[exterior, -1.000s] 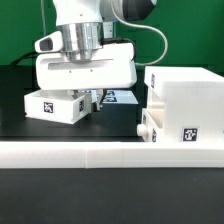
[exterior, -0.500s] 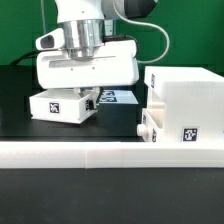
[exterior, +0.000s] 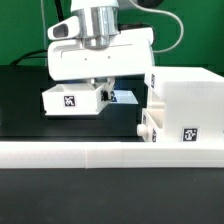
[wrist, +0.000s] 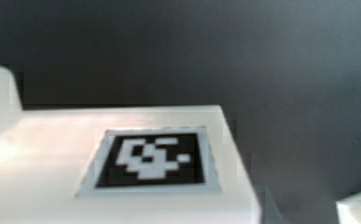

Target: Assemble drawer

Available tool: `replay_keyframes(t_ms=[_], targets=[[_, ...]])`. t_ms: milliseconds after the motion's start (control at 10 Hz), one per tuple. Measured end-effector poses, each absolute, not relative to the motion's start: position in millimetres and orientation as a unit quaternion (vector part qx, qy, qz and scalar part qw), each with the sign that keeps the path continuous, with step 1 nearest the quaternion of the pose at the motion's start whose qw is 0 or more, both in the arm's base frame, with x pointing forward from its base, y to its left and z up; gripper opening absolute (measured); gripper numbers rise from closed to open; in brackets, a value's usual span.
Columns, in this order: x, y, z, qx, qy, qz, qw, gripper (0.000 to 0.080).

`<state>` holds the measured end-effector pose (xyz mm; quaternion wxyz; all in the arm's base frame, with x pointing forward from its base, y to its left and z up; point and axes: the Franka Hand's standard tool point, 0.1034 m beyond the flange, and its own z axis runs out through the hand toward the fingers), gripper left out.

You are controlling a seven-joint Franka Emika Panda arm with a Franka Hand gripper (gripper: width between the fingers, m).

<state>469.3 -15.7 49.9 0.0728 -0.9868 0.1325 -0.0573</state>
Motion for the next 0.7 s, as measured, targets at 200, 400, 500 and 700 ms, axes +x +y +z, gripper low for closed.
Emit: replay_keyframes(t_ms=[200, 400, 500, 700], targets=[[489.2, -18.8, 69.1, -0.993, 0.062, -0.037, 0.09, 0.0044], [498.2, -18.2, 70.5, -0.994, 0.045, -0.034, 0.097, 0.0044], [496.9, -18.1, 69.6, -0.994, 0.037, -0.033, 0.096, 0.0044], [497.9, -20.4, 68.5, -0.995, -0.015, -0.036, 0.092, 0.0044]])
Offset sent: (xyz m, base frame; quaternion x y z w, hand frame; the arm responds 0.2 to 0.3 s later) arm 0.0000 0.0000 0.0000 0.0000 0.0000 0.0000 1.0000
